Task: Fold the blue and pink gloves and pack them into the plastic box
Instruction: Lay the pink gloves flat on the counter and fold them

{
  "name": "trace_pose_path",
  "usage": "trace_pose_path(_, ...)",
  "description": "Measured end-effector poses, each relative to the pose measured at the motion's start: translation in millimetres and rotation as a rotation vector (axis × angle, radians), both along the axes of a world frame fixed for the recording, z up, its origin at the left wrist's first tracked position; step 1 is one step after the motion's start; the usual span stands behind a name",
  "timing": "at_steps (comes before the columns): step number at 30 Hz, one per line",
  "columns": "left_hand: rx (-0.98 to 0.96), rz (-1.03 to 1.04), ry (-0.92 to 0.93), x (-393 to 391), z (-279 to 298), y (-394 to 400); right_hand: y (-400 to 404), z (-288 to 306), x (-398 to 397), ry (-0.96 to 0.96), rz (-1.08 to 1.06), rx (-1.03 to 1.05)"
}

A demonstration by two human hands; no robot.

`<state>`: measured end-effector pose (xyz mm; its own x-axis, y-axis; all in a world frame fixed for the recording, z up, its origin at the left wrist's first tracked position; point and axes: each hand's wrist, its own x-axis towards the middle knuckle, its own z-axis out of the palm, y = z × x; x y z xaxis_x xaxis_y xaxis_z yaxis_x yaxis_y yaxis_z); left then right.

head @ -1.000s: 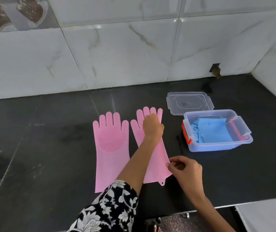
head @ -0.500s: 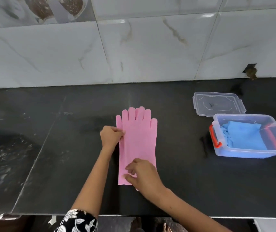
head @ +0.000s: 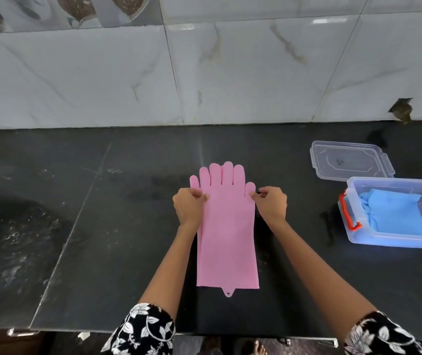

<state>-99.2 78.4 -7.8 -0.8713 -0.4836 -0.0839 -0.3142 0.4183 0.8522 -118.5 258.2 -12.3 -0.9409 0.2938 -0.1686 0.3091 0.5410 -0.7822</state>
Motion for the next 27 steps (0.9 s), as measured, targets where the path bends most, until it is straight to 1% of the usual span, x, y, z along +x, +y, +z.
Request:
trace_pose_path(3,0.005,-0.008,0.077,3.3,-0.5,0.0,-2.2,-1.5,-5.4,0.007,-0.041,-0.107)
trace_pose_path(8,0.082,0.03,0.193,10.5,1.2,-3.8,-8.0,3.8,-6.9,0.161,0.009,-0.119)
trace_pose_path(10,0.092,0.075,0.208,14.8,-3.0,-7.4,-12.5,4.5,-8.9,0.186,0.035,-0.121)
trace_pose_path(13,0.095,0.123,0.12,20.5,-13.0,-14.9,-16.9,-0.4,-12.4,0.14,0.072,-0.11)
trace_pose_path(16,0.098,0.122,0.037,19.1,-16.4,-19.3,-14.5,-7.4,-15.2,0.077,0.095,0.005)
trace_pose_path(18,0.085,0.122,0.022,15.2,-14.7,-20.5,-12.2,-10.2,-17.3,0.052,0.094,0.025)
trace_pose_path(22,0.079,0.116,0.02,9.6,-13.7,-21.2,-14.0,-10.0,-19.0,0.004,0.111,-0.003)
trace_pose_path(27,0.149,0.12,0.0,9.6,-11.5,-26.1,-10.5,-2.5,-7.8,-0.092,0.129,-0.035)
